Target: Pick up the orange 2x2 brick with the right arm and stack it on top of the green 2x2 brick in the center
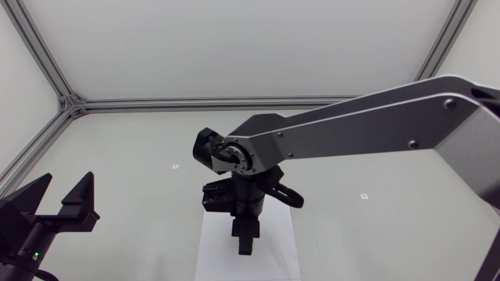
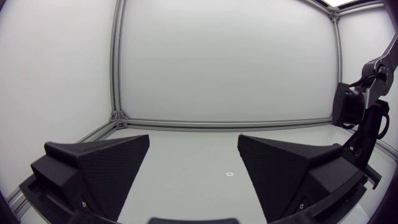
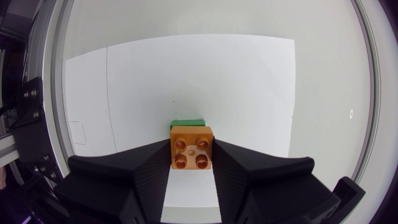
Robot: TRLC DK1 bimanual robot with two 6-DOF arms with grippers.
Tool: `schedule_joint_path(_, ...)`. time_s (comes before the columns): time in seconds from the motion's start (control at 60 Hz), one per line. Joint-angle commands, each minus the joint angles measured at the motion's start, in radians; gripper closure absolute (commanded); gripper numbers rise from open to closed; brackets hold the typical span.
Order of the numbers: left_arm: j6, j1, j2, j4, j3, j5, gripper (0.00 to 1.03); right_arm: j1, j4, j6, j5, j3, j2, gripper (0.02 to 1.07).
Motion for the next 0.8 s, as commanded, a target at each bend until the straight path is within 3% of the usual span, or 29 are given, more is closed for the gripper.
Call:
schedule_joint_path(0.0, 0.013, 0.001, -0.008, -0.014, -0.041, 0.004, 0.04, 0.013, 0.0, 0.005, 0.002, -0.049, 0.039, 0.77)
schedule_joint_path(0.783, 0.013, 0.001, -0.008, -0.015, -0.041, 0.004, 0.04, 0.013, -0.012, 0.008, 0.017, -0.05, 0.072, 0.77)
